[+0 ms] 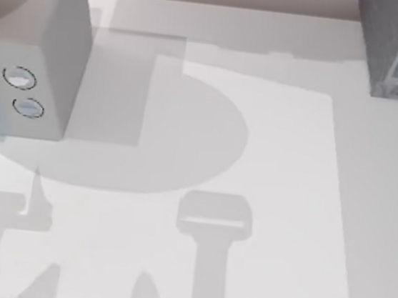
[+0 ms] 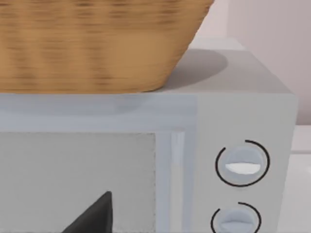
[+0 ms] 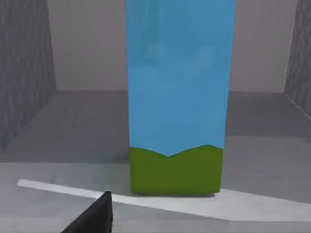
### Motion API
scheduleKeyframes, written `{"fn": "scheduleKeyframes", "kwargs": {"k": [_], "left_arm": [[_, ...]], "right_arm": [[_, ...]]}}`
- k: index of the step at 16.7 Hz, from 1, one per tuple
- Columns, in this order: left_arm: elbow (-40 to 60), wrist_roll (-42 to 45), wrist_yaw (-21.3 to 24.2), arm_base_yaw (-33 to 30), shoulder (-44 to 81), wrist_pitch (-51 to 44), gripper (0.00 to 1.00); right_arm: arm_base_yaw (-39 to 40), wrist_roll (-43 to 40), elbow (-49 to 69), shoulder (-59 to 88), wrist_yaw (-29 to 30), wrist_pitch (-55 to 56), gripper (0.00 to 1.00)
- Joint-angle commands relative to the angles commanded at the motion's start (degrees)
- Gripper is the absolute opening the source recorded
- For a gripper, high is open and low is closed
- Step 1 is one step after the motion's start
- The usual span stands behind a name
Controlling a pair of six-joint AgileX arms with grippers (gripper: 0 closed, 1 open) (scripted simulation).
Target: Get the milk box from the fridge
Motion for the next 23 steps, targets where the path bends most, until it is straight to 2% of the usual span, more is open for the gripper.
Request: {"fn": "scheduleKeyframes", "kwargs": {"k": [4,7,15,23], "left_arm": [[0.00,0.00,0.00,0.00,0.00,0.00,1.00],[0.00,0.00,0.00,0.00,0.00,0.00,1.00],[0.00,0.00,0.00,0.00,0.00,0.00,1.00],[0.00,0.00,0.00,0.00,0.00,0.00,1.00]], "right_arm": [[5.04,-0.14,17.75,7.32,5.70,-9.23,1.00],[8.08,-0.27,25.83,10.78,9.11,-14.84,1.00],[9.15,-0.32,29.21,12.30,10.37,-17.40,1.00],[10.79,-0.42,45.41,20.40,12.06,-25.36,1.00]]}}
